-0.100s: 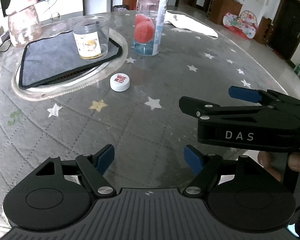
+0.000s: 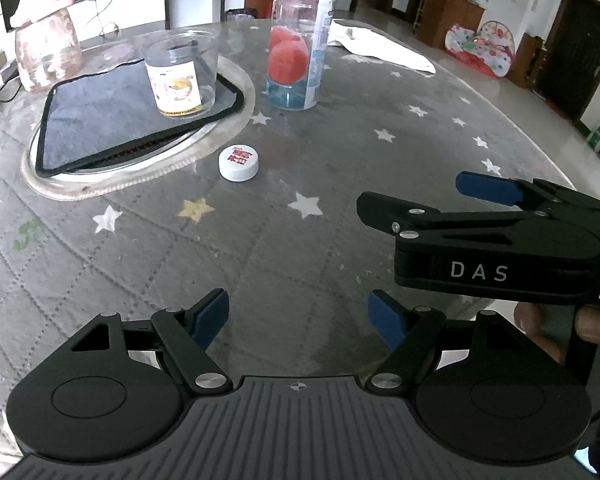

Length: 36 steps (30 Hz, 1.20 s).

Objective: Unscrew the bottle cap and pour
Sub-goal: 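Move the left tool toward the clear plastic cup on the gray mat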

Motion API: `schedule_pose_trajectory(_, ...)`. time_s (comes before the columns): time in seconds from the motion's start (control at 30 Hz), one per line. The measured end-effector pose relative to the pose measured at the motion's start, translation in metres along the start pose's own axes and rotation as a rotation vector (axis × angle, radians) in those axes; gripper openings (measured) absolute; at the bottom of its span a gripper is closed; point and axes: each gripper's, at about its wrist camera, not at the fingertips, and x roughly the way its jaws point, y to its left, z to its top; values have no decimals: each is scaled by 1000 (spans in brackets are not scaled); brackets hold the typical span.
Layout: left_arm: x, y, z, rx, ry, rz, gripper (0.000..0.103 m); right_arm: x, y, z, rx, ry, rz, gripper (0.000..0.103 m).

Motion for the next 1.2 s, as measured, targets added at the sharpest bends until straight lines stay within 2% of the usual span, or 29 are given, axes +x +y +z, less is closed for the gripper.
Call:
schedule_pose_trajectory(0.83,17,13,20,-17,47,31,77,8,5,2,1,8,-8,103)
schedule_pose_trajectory(0.9,19,14,21,-18,48,31,78,24,-6,11,4,20,-1,103)
schedule_pose_trajectory(1.2,25,20,32,-18,53,34,78,30,-2,16,-3,25,-1,103)
